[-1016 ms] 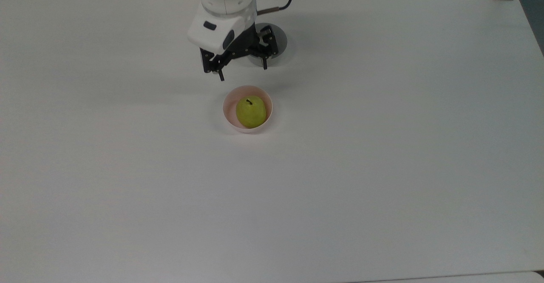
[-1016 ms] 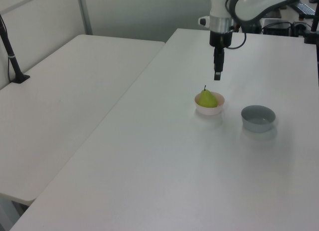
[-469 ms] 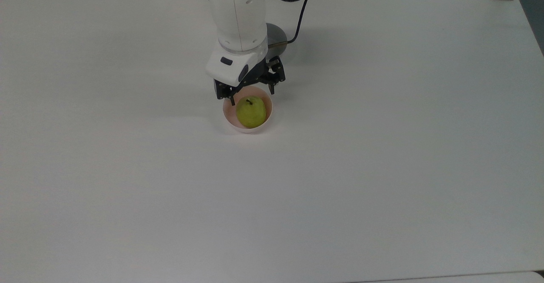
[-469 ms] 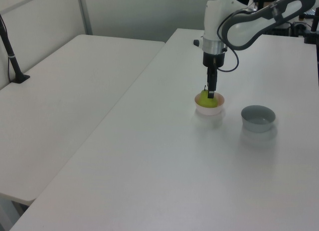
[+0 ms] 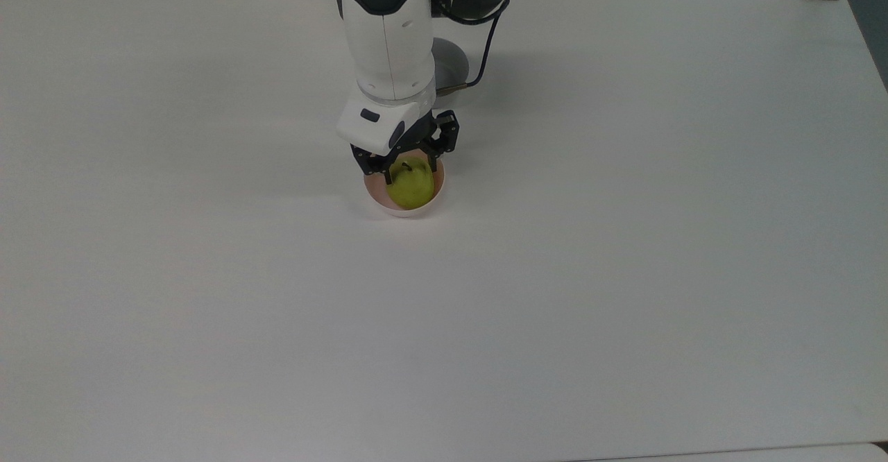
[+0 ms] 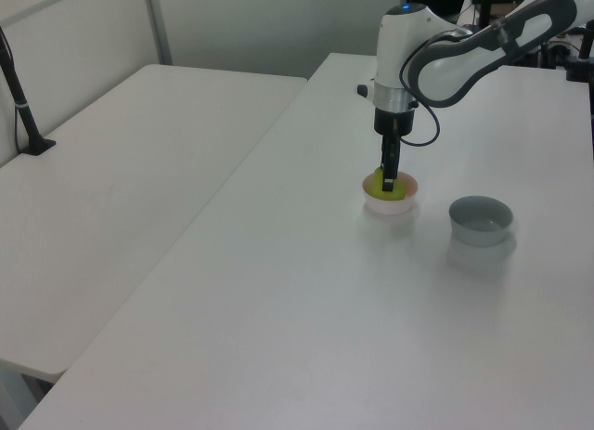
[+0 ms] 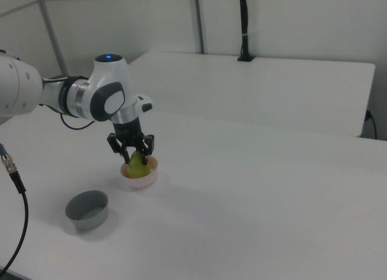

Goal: Pick up a pear from the bowl
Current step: 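Lower the gripper around the pear and close on it, then lift the pear out of the pink bowl and carry it aside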

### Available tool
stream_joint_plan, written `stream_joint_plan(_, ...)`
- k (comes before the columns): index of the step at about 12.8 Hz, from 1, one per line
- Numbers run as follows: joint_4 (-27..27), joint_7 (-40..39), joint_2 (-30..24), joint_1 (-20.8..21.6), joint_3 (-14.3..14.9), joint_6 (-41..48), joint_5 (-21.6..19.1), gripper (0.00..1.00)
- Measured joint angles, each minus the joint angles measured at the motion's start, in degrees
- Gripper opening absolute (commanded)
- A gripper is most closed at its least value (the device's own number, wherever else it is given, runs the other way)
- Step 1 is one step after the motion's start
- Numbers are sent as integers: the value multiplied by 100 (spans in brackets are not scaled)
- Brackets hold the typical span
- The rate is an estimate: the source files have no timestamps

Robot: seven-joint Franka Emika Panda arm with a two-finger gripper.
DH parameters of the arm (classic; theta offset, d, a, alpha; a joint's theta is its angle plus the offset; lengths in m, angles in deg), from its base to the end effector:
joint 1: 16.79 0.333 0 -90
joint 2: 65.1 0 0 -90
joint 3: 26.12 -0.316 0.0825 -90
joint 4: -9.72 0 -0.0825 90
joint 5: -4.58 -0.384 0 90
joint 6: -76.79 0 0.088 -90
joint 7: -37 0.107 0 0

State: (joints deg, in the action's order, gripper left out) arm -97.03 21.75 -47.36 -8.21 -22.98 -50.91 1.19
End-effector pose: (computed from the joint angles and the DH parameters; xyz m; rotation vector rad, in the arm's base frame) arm 0.6287 0.0638 0.3578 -3.0719 -0.5104 -0.0921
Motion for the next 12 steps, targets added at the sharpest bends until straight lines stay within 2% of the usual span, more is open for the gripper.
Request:
stream_joint_plan(1,5,0,-3,-4,1,-9,0,0)
stream_joint_plan(8,13,0,-41,-23,14,-10,47,0)
stream_joint_plan(12,90,0,-490,-99,30,407,48,0)
